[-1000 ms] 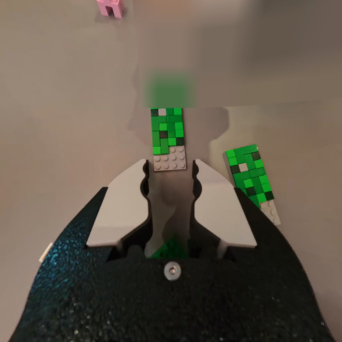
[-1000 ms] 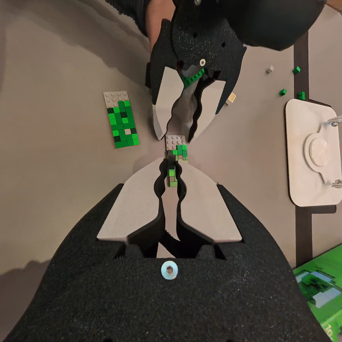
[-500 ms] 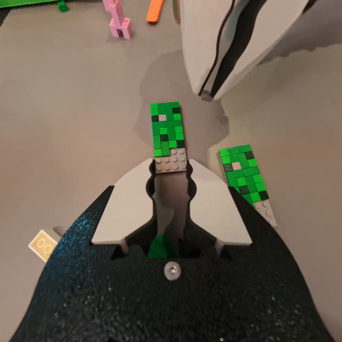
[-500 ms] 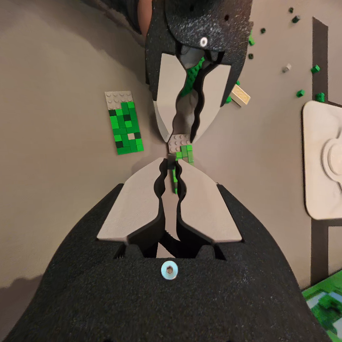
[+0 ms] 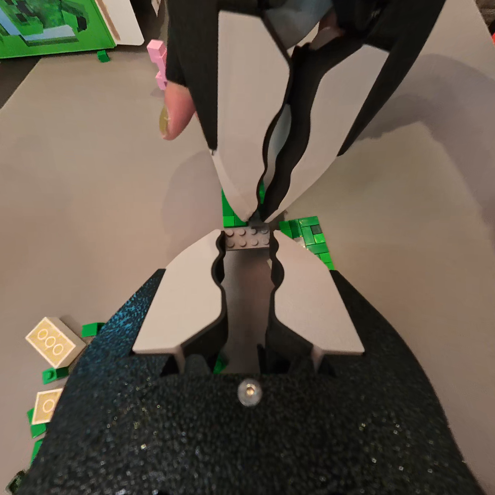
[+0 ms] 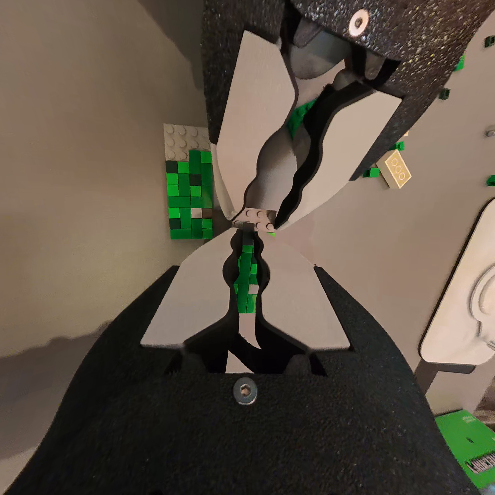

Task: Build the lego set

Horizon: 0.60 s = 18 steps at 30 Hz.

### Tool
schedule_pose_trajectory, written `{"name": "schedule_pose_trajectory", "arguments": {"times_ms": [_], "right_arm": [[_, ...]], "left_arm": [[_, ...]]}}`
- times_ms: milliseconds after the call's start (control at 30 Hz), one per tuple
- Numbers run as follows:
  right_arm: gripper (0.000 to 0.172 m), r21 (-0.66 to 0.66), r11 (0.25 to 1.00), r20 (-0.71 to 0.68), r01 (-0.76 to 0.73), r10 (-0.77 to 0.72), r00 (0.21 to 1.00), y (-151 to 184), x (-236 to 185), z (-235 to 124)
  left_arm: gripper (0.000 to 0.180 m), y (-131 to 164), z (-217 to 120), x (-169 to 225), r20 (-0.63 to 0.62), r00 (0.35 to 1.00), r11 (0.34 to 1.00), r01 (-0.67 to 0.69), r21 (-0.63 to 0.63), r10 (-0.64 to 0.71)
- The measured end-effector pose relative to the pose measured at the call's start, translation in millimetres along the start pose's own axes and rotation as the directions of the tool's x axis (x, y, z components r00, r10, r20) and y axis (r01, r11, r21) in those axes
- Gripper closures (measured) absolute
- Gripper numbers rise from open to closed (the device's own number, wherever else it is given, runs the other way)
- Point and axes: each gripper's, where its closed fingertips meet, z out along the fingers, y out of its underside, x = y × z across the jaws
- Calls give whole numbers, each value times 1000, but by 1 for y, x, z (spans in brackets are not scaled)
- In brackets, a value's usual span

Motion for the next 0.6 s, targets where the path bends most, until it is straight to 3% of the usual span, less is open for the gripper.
{"name": "schedule_pose_trajectory", "arguments": {"times_ms": [233, 433, 600], "right_arm": [[163, -45, 999, 22, -17, 18, 1000, 2, 1, 0], [152, -29, 999, -7, -23, 23, 1000, -1, 3, -2], [142, 56, 996, -179, -66, 75, 981, 0, 13, -20]], "left_arm": [[149, -3, -2, 1, -13, 1000, 1000, 5, 17, -5], [150, -5, -3, 1, -18, 1000, 999, 23, 33, -22], [150, -8, -9, -7, 17, 996, 994, 87, 73, -88]]}}
